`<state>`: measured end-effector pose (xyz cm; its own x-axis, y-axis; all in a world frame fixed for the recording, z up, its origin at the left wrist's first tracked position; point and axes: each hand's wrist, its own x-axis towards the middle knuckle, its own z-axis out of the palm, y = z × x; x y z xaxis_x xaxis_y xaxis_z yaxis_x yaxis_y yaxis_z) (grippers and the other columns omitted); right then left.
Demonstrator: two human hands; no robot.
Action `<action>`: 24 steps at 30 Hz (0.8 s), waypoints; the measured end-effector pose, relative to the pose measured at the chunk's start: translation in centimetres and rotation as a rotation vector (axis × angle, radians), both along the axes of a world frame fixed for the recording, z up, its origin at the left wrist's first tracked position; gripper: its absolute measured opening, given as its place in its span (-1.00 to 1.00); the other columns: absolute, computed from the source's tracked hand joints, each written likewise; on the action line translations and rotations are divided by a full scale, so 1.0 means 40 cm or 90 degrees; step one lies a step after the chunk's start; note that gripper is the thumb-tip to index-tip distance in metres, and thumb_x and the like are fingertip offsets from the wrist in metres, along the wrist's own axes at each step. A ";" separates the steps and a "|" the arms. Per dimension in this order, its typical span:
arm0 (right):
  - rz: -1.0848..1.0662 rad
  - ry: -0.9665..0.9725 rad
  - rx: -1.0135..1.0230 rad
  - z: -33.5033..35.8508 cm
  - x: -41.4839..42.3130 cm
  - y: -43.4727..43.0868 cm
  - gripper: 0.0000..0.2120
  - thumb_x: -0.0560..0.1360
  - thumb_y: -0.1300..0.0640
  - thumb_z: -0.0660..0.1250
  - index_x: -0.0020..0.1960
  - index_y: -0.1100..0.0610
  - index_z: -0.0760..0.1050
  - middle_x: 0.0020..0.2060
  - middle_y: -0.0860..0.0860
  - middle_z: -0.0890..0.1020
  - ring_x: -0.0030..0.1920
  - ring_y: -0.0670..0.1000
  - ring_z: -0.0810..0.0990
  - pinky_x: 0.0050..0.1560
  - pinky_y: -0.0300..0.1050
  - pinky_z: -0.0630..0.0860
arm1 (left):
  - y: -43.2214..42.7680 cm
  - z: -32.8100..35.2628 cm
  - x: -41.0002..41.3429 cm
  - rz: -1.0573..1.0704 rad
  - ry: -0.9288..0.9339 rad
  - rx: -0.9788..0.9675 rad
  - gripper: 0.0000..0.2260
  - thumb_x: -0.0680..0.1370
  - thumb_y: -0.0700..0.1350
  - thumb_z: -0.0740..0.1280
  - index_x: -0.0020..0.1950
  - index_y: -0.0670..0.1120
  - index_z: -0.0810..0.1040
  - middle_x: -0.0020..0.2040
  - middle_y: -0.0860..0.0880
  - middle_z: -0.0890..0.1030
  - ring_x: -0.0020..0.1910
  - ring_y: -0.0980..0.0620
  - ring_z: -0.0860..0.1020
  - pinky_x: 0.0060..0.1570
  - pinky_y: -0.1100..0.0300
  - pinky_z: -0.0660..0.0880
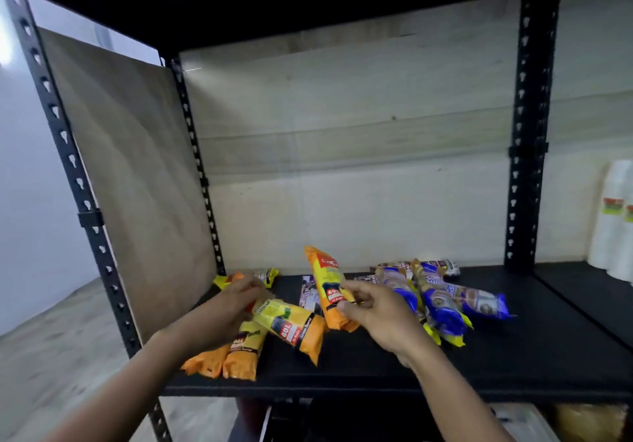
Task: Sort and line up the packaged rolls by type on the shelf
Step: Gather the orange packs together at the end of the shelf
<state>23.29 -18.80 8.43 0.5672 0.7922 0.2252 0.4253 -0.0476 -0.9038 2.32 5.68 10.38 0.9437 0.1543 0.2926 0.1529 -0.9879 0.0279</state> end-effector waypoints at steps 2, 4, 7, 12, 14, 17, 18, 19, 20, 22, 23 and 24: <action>0.018 0.007 -0.027 -0.024 -0.035 0.049 -0.54 0.51 -0.05 0.47 0.38 -0.12 0.50 0.26 -0.08 0.62 0.17 -0.15 0.60 0.19 -0.11 0.59 | 0.038 -0.001 -0.032 0.021 0.023 -0.027 -0.46 0.54 -0.26 0.34 0.35 0.25 0.33 0.36 0.20 0.29 0.37 0.22 0.30 0.32 0.32 0.30; 0.014 0.000 -0.045 -0.047 -0.062 0.089 -0.54 0.50 -0.07 0.47 0.38 -0.09 0.52 0.29 -0.08 0.60 0.21 -0.13 0.58 0.23 -0.12 0.56 | 0.077 -0.004 -0.058 0.040 0.049 -0.043 -0.46 0.54 -0.26 0.34 0.34 0.29 0.34 0.37 0.28 0.27 0.38 0.24 0.29 0.31 0.33 0.31; 0.025 -0.019 -0.073 -0.077 -0.097 0.131 -0.56 0.51 -0.06 0.45 0.38 -0.05 0.54 0.33 -0.08 0.57 0.26 -0.12 0.56 0.11 -0.34 0.47 | 0.124 -0.006 -0.087 0.056 0.073 -0.052 -0.48 0.55 -0.28 0.32 0.29 0.31 0.38 0.33 0.28 0.32 0.32 0.23 0.35 0.22 0.39 0.32; 0.044 -0.035 -0.102 -0.130 -0.158 0.185 -0.53 0.52 -0.09 0.43 0.40 -0.01 0.52 0.35 -0.05 0.57 0.26 -0.10 0.56 0.14 -0.32 0.47 | 0.222 -0.048 -0.119 0.090 0.096 -0.029 -0.53 0.58 -0.27 0.30 0.37 0.21 0.44 0.46 0.22 0.31 0.50 0.17 0.14 0.36 0.49 0.01; 0.031 -0.041 -0.093 -0.141 -0.177 0.202 -0.53 0.53 -0.08 0.42 0.40 0.01 0.52 0.28 -0.03 0.60 0.20 -0.07 0.58 0.13 -0.28 0.49 | 0.251 -0.060 -0.131 0.118 0.101 -0.035 -0.51 0.59 -0.23 0.29 0.40 0.27 0.42 0.53 0.25 0.18 0.54 0.13 0.09 0.47 0.27 0.07; 0.010 -0.060 -0.091 -0.156 -0.196 0.224 -0.51 0.50 -0.14 0.42 0.38 -0.01 0.53 0.17 -0.02 0.60 0.10 -0.04 0.60 0.07 -0.22 0.54 | 0.268 -0.073 -0.138 0.168 0.069 -0.056 -0.52 0.61 -0.22 0.25 0.35 0.33 0.45 0.45 0.17 0.10 0.36 0.13 0.26 0.32 0.31 0.26; 0.007 -0.066 -0.095 -0.163 -0.201 0.232 -0.50 0.48 -0.16 0.43 0.37 -0.02 0.54 0.15 -0.02 0.58 0.09 -0.03 0.59 0.09 -0.18 0.56 | 0.268 -0.075 -0.138 0.184 0.043 -0.067 -0.52 0.60 -0.22 0.25 0.31 0.35 0.48 0.39 0.14 0.12 0.30 0.13 0.30 0.26 0.32 0.30; 0.003 -0.070 -0.098 -0.171 -0.206 0.238 -0.49 0.46 -0.18 0.44 0.35 -0.02 0.56 0.13 -0.02 0.57 0.08 -0.03 0.59 0.10 -0.16 0.57 | 0.271 -0.079 -0.138 0.195 0.018 -0.068 -0.50 0.59 -0.23 0.26 0.26 0.39 0.50 0.32 0.12 0.16 0.23 0.13 0.34 0.20 0.31 0.34; -0.001 -0.074 -0.096 -0.176 -0.212 0.242 -0.49 0.45 -0.19 0.45 0.34 -0.02 0.57 0.12 -0.03 0.55 0.06 -0.02 0.59 0.09 -0.17 0.56 | 0.275 -0.085 -0.138 0.207 -0.007 -0.064 -0.47 0.57 -0.24 0.27 0.18 0.46 0.50 0.25 0.11 0.20 0.17 0.12 0.35 0.13 0.30 0.36; -0.011 -0.074 -0.080 -0.177 -0.223 0.245 -0.52 0.46 -0.18 0.45 0.32 -0.04 0.57 0.10 -0.04 0.51 0.05 -0.03 0.58 0.07 -0.21 0.55 | 0.288 -0.105 -0.141 0.231 -0.040 -0.070 -0.39 0.54 -0.24 0.30 0.04 0.60 0.44 0.12 0.09 0.28 0.07 0.11 0.35 0.03 0.30 0.33; -0.015 -0.079 -0.067 -0.172 -0.225 0.247 -0.54 0.47 -0.18 0.44 0.32 -0.05 0.56 0.08 -0.04 0.50 0.04 -0.05 0.57 0.06 -0.23 0.54 | 0.293 -0.115 -0.143 0.240 -0.044 -0.091 -0.38 0.55 -0.24 0.30 0.01 0.61 0.43 0.09 0.09 0.32 0.04 0.12 0.38 -0.01 0.34 0.32; -0.016 -0.090 -0.057 -0.164 -0.228 0.250 -0.54 0.48 -0.18 0.43 0.33 -0.06 0.56 0.06 -0.05 0.49 0.02 -0.07 0.56 0.05 -0.24 0.53 | 0.294 -0.124 -0.145 0.249 -0.042 -0.121 -0.40 0.56 -0.25 0.28 0.01 0.58 0.43 0.08 0.08 0.37 0.00 0.13 0.42 -0.05 0.37 0.33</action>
<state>14.19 -8.79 1.88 0.5552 0.7984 0.2332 0.5452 -0.1376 -0.8269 -3.49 17.42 5.40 0.7839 0.5532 0.2820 0.5061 -0.8323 0.2262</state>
